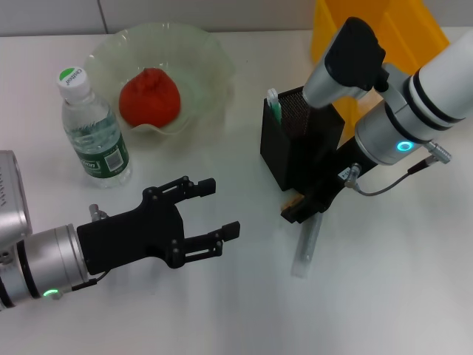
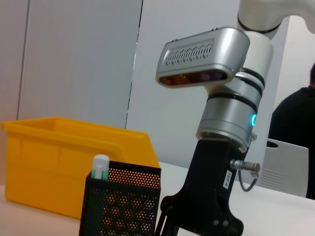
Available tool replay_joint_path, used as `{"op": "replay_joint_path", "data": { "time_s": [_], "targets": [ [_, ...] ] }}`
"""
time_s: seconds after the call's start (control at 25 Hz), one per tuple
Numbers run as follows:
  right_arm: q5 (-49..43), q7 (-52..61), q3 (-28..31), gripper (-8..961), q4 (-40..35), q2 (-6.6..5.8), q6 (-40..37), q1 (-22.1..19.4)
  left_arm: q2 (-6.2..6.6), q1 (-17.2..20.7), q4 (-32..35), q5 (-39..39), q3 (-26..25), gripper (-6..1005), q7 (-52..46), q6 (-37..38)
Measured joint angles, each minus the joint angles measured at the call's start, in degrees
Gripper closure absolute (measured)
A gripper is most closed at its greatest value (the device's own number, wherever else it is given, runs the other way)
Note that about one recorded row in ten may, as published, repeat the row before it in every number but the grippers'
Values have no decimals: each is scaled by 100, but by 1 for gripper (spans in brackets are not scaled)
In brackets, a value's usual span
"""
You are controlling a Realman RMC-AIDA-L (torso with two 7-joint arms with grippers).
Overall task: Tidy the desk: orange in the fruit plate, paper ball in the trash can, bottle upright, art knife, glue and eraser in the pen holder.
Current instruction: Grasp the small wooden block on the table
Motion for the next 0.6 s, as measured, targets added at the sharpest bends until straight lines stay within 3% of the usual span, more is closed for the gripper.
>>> {"op": "replay_joint_path", "data": {
  "time_s": [0.6],
  "targets": [
    [-17, 51, -192, 337, 15, 0, 117, 19, 9, -15, 0, 0, 0, 197, -18, 22]
  ]
}}
